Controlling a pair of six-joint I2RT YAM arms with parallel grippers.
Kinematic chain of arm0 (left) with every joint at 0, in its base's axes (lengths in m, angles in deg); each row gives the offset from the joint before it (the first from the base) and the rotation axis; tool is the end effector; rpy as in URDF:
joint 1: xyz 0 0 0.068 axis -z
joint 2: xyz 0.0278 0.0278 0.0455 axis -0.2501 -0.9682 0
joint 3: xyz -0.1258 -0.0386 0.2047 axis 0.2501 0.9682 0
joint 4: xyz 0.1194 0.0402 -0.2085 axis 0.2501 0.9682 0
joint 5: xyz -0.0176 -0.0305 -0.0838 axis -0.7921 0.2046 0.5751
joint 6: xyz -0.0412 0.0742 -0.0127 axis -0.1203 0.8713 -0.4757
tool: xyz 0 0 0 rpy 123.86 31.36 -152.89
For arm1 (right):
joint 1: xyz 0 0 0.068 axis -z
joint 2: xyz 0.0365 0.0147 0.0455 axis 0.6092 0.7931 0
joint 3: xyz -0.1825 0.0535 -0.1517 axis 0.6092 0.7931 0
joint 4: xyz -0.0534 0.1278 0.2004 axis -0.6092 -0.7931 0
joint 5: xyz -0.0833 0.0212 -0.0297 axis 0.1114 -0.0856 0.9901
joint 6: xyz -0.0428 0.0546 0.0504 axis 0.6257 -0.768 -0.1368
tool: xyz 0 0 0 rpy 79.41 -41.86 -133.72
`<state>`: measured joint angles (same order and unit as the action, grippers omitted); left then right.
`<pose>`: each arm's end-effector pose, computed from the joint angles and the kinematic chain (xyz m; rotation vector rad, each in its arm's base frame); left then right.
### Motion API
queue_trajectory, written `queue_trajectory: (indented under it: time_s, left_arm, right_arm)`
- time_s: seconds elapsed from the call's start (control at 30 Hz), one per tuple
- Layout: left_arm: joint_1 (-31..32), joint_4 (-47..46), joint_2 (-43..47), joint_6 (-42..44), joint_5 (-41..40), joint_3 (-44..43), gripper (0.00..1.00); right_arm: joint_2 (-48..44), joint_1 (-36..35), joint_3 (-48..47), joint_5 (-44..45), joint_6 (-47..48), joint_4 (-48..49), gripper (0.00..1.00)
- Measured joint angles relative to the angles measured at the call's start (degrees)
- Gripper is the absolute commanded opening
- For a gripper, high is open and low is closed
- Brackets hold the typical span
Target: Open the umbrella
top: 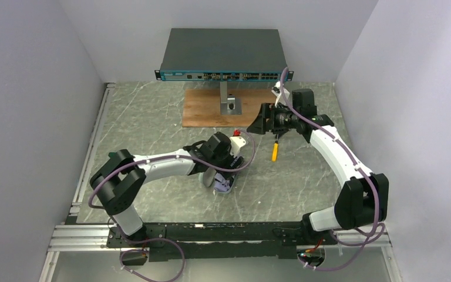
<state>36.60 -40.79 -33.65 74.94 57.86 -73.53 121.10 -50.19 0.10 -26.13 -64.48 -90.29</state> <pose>0.2234 -0.2841 0.1490 1.0237 2.1777 -0.5170 0.2993 0.1164 0.2583 -0.3318 2.2499 1.0301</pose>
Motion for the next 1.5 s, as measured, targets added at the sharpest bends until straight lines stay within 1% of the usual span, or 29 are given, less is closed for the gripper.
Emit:
queue_trajectory:
  time_s: [0.1, 0.17, 0.27, 0.3, 0.4, 0.47, 0.53, 0.67, 0.77, 0.87, 0.97, 1.07, 1.27, 1.37, 1.5]
  left_arm:
    - [0.1, 0.7, -2.2, 0.0, -1.5, -1.5, 0.81]
    - [0.3, 1.5, -3.7, 0.2, -2.5, -3.2, 0.76]
    - [0.2, 3.3, -5.9, 1.3, -3.6, -5.7, 0.55]
    - [0.2, 3.6, -6.1, 1.4, -3.8, -6.0, 0.44]
    - [-0.7, 5.3, -5.7, 3.1, -3.5, -6.3, 0.19]
    - [-2.1, 6.9, -4.7, 4.2, -1.8, -6.5, 0.09]
    - [-4.3, 10.9, -4.3, 6.2, -1.4, -7.7, 0.0]
    - [-9.6, 19.6, -4.8, 11.9, -2.3, -10.8, 0.0]
    - [-13.3, 21.3, -4.2, 17.3, -3.1, -10.1, 0.0]
    - [-18.0, 20.0, -0.8, 24.8, -4.0, -5.3, 0.0]
    - [-25.1, 16.3, 4.0, 34.0, -6.2, 1.7, 0.0]
    - [-33.6, 11.4, 5.4, 42.6, -9.1, 5.4, 0.0]
    - [-49.7, 1.1, 0.9, 54.5, -11.6, 5.1, 0.0]
    - [-55.2, -0.9, -1.4, 56.8, -11.6, 3.2, 0.0]
    - [-61.3, 0.1, -3.0, 56.4, -10.0, -1.6, 0.0]
  right_arm:
    - [-1.6, 1.4, 0.0, 1.3, 0.3, -0.6, 0.82]
    - [-2.7, 2.1, 0.0, 2.1, 0.7, -1.2, 0.82]
    - [-4.2, 2.8, 0.5, 3.3, 1.4, -2.0, 0.82]
    - [-4.6, 3.0, 0.9, 3.5, 1.5, -2.1, 0.82]
    - [-5.3, 3.3, 2.2, 4.4, 2.0, -2.6, 0.81]
    - [-5.2, 3.6, 2.6, 4.8, 2.3, -2.9, 0.81]
    - [-5.2, 3.8, 2.9, 5.0, 2.7, -3.1, 0.81]
    - [-4.6, 4.1, 2.9, 5.6, 3.3, -3.1, 0.81]
    - [-2.9, 4.1, 2.9, 5.7, 3.9, -3.1, 0.8]
    - [-1.1, 4.2, 2.8, 5.8, 4.5, -3.2, 0.8]
    - [-0.2, 4.5, 2.8, 5.9, 4.6, -3.4, 0.8]
    - [-0.1, 4.5, 2.7, 5.8, 4.6, -3.4, 0.8]
    - [0.2, 4.6, 2.2, 5.9, 5.1, -3.8, 0.8]
    - [0.4, 4.6, 1.6, 5.9, 5.6, -4.2, 0.8]
    - [0.5, 4.6, 1.4, 5.9, 5.7, -4.3, 0.8]
